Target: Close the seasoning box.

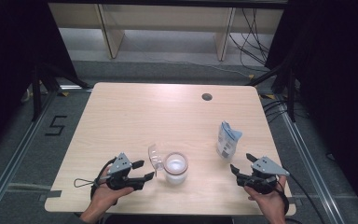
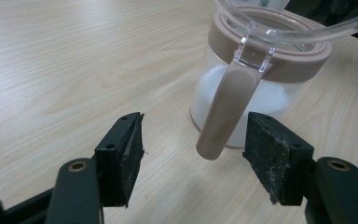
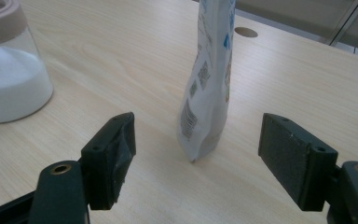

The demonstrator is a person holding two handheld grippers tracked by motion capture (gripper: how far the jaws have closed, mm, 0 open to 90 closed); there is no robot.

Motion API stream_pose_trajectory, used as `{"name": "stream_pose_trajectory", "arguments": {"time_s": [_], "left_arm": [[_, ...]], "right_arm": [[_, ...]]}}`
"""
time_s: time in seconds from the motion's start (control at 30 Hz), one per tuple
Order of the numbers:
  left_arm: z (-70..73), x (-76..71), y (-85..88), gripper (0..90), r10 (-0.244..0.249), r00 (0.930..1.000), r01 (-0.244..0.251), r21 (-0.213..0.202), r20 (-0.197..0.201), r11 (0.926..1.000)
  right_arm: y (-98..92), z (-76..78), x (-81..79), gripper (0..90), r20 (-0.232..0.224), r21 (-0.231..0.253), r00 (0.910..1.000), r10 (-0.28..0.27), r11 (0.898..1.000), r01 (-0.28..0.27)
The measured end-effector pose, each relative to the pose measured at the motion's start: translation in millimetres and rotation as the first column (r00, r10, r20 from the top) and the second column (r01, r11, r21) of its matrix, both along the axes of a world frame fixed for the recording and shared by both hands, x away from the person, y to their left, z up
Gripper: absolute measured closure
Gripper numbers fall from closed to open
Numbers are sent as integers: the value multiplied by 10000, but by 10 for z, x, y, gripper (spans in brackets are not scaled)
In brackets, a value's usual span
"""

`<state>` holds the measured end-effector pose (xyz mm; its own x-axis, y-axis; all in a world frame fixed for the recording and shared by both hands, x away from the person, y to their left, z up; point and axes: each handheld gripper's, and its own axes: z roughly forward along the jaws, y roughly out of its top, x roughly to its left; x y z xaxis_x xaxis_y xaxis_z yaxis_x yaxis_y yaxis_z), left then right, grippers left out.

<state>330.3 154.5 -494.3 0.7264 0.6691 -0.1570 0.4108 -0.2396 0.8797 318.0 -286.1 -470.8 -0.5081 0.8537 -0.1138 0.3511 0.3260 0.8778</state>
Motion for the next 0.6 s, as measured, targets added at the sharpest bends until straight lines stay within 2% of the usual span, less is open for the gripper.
{"name": "stream_pose_trajectory", "arguments": {"time_s": [0.03, 0.07, 0.1, 0.13, 0.17, 0.2, 0.23, 0.27, 0.3, 0.33, 0.37, 0.43, 0.47, 0.5, 0.57, 0.6], "left_arm": [[0, -7, -2, 370, 129, 9999, -130, -91, -89, 9999], [4, -1, 9, 374, 89, 10000, -89, -23, 21, 10000], [4, 0, 17, 380, 71, 10000, -71, -52, 9, 10000], [4, 0, 17, 391, 71, 10000, -71, -52, 9, 10000], [14, -8, 24, 399, 199, 9998, -199, -88, 25, 9998], [16, -5, 32, 412, 170, 9998, -170, -132, 44, 9998], [28, -7, 39, 425, 192, 9997, -191, -37, 167, 9998], [28, -7, 39, 438, 192, 9997, -191, -37, 167, 9998], [38, -5, 43, 438, 119, 9996, -116, -142, 249, 9998], [49, -18, 43, 457, 273, 9993, -268, -175, 252, 9995], [68, -22, 61, 488, 239, 9985, -225, -270, 495, 9994], [82, -31, 72, 531, 267, 9981, -252, -284, 556, 9993], [119, -41, 98, 566, 320, 9963, -287, -420, 799, 9987], [132, -47, 104, 590, 385, 9955, -350, -421, 868, 9985], [156, -58, 104, 616, 525, 9940, -478, -501, 965, 9976], [177, -71, 92, 658, 484, 9926, -432, -487, 1110, 9979]], "right_arm": [[5, -2, -7, 284, -195, 112, 9998, -31, 9999, 34], [-2, -4, -3, 284, -42, -5, 10000, -66, 10000, 66], [-2, -7, -2, 284, -80, -9, 9999, -63, 10000, 63], [15, -7, -20, 284, -416, 156, 9990, -163, 9997, 170], [16, -9, -17, 284, -430, 138, 9990, -128, 9998, 134], [4, -17, 6, 284, -78, -87, 10000, -36, 10000, 35], [-6, -22, 27, 284, 29, -177, 9999, 123, 9998, -123], [-6, -22, 27, 284, 29, -177, 9999, 123, 9998, -123], [7, -24, 16, 284, -292, -30, 9995, 110, 9999, -111], [1, -20, 18, 284, -248, -116, 9997, 77, 9999, -80], [0, -19, 23, 284, -278, -100, 9996, 53, 9999, -56], [-5, -16, 28, 284, -240, -142, 9997, 35, 9999, -39], [-7, -14, 39, 286, -37, -276, 10000, 72, 9996, -73], [3, -14, 33, 287, -187, -160, 9998, 121, 9998, -124], [1, -15, 33, 288, -57, -293, 9999, 119, 9995, -120], [14, -16, 22, 289, -81, -288, 9999, 152, 9995, -155]]}}
